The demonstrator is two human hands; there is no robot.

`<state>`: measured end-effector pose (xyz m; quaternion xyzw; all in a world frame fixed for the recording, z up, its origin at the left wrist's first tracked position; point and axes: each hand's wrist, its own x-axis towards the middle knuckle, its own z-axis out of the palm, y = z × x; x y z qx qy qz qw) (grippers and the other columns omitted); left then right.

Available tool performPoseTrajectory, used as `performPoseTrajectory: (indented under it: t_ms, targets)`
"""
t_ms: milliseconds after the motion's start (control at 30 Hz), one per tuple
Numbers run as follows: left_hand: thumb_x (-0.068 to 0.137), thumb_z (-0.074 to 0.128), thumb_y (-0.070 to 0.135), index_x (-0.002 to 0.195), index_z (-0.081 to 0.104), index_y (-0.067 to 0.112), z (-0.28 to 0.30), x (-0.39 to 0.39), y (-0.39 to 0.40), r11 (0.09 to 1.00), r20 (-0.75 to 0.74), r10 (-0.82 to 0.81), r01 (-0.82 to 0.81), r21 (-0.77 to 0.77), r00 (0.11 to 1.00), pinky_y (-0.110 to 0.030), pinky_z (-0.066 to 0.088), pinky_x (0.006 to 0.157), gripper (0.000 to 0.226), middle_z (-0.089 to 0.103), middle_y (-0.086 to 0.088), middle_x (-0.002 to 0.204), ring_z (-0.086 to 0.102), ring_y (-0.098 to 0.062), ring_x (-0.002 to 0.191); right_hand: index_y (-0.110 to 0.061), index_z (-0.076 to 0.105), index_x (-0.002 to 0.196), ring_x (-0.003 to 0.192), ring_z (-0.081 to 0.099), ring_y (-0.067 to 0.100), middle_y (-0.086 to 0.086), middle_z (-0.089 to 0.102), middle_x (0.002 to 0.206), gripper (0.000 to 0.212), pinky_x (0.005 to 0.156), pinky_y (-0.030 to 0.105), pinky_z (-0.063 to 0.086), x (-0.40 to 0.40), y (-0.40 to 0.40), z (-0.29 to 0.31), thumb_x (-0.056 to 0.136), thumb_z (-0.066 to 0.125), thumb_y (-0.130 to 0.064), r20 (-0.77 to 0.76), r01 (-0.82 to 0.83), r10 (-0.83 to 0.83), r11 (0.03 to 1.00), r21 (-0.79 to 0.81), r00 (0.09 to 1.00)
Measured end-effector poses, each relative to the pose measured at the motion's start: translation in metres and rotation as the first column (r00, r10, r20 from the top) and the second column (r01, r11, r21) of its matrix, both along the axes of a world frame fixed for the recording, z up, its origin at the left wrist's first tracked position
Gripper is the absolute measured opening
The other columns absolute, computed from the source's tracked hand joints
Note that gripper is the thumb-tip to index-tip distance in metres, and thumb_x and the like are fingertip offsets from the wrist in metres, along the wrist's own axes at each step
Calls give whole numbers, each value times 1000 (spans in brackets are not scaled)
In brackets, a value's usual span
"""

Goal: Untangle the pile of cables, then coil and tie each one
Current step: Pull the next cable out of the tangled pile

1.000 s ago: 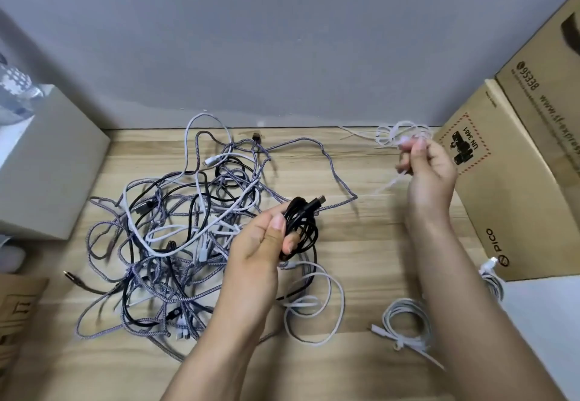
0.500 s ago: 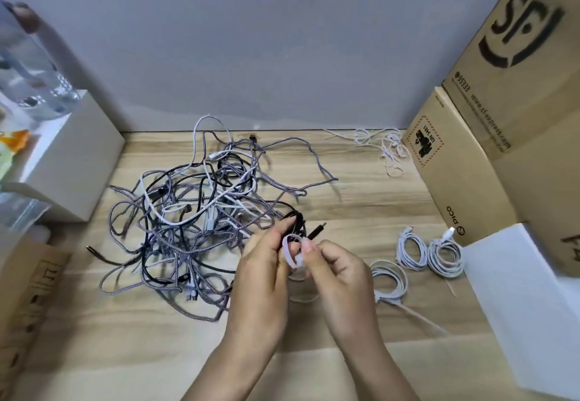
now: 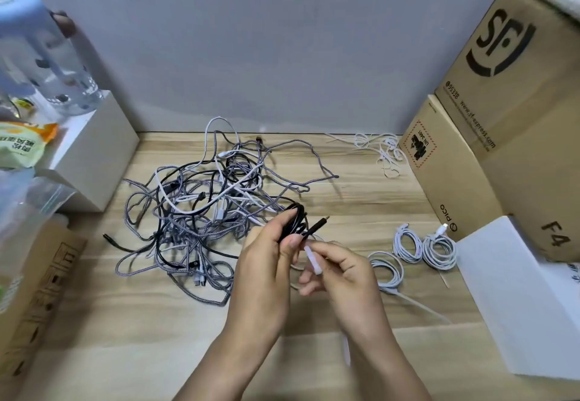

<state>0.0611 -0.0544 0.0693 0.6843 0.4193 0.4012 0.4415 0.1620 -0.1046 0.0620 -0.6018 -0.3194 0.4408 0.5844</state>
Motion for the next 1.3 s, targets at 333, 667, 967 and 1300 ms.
performPoseTrajectory:
  t_ms: [333, 667, 967, 1300]
  targets:
    - [93, 50, 19, 127, 56, 21, -1, -3, -5, 984, -209, -1, 38, 174, 978, -2, 33, 75, 34, 49, 12, 82, 49, 0, 82, -14, 60, 75, 50, 41, 17, 3, 52, 55, 19, 49, 26, 32, 0, -10, 8, 83, 56, -31, 370, 2, -5, 1000, 10, 929]
    - [93, 45, 11, 118, 56, 28, 4, -2, -8, 1000, -73, -10, 10, -1, 997, 0, 35, 72, 32, 54, 12, 85, 53, 12, 80, -26, 34, 61, 52, 21, 15, 0, 24, 53, 29, 47, 28, 18, -9, -15, 8, 79, 49, -43, 717, 61, -99, 995, 78, 690]
    - [86, 48, 27, 97, 56, 32, 19, -5, -3, 975, 266, 6, 54, -215, 964, -8, 36, 53, 14, 54, 16, 52, 45, 4, 51, -23, 34, 60, 49, 22, 11, -1, 22, 51, 40, 46, 30, 23, -6, -17, 4, 88, 45, -50, 705, -97, -27, 986, 135, 708]
    - [86, 43, 33, 106, 50, 48, -2, -7, -7, 999, -67, -49, 50, 18, 997, -7, 38, 73, 26, 56, 6, 85, 53, 6, 80, -19, 56, 74, 44, 45, 6, -4, 53, 57, 24, 44, 18, 37, -6, -11, 1, 95, 52, -8, 234, -116, 111, 993, 6, 966]
